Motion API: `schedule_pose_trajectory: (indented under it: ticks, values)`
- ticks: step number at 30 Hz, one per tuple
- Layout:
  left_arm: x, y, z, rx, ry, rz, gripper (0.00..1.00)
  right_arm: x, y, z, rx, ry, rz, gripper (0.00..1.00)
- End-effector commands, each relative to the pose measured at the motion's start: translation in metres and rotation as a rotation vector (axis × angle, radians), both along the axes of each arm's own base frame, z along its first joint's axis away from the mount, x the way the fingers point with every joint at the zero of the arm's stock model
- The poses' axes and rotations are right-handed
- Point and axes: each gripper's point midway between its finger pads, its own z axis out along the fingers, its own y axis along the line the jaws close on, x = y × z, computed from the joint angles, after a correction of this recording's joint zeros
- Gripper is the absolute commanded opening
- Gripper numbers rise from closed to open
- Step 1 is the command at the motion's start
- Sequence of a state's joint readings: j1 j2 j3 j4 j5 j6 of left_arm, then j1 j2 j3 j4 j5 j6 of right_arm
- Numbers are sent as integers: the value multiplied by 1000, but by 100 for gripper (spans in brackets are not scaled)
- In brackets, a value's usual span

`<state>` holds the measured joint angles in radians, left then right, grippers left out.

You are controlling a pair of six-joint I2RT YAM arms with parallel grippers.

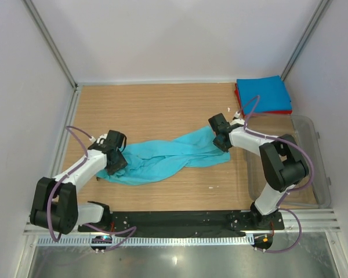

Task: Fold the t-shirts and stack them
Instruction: Flatten the tshirt out

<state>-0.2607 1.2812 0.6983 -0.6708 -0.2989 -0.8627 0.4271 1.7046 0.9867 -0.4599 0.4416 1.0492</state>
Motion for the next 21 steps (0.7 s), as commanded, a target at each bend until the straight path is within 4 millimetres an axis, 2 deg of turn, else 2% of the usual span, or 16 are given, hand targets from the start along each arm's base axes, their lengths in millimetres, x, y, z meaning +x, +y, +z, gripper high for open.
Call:
schedule_pose_trajectory:
  ticks: [1, 4, 5, 7, 8, 10, 11, 12, 13, 14, 15, 17, 18, 21]
  values:
    - [-5, 4, -1, 4, -12, 42, 47, 11, -9, 1, -27, -53, -43, 20]
    - [-8, 5, -5, 5, -16, 48, 47, 13, -15, 5, -55, -68, -56, 2]
    - [-8, 5, -6, 5, -17, 46, 46, 16, -18, 7, -59, -74, -62, 1]
    - [-6, 7, -9, 16, -19, 47, 38, 20, -22, 13, -71, -84, -65, 1]
    - [-1, 7, -10, 21, -32, 44, 30, 28, -25, 26, -76, -111, -69, 1]
    - [5, 9, -14, 46, -24, 48, 19, 32, -30, 42, -95, -125, -68, 1]
    - [15, 9, -9, 57, -40, 43, 11, 40, -32, 67, -102, -180, -68, 1]
    - [22, 11, -7, 71, -45, 43, 0, 40, -34, 78, -111, -191, -66, 1]
    - [26, 13, -8, 91, -34, 42, 0, 41, -36, 91, -116, -215, -68, 1]
    - [32, 15, -11, 105, -9, 42, 0, 43, -38, 114, -109, -266, -74, 1]
    - [47, 16, -3, 98, -27, 57, 0, 39, -43, 123, -127, -268, -76, 1]
    - [60, 13, -7, 58, -12, 65, 0, 33, -47, 135, -137, -284, -79, 1]
    - [76, 11, 4, 49, -48, 61, 0, 26, -53, 145, -143, -296, -86, 1]
    - [90, 15, 21, 86, -66, 58, 0, 9, -58, 142, -142, -286, -75, 1]
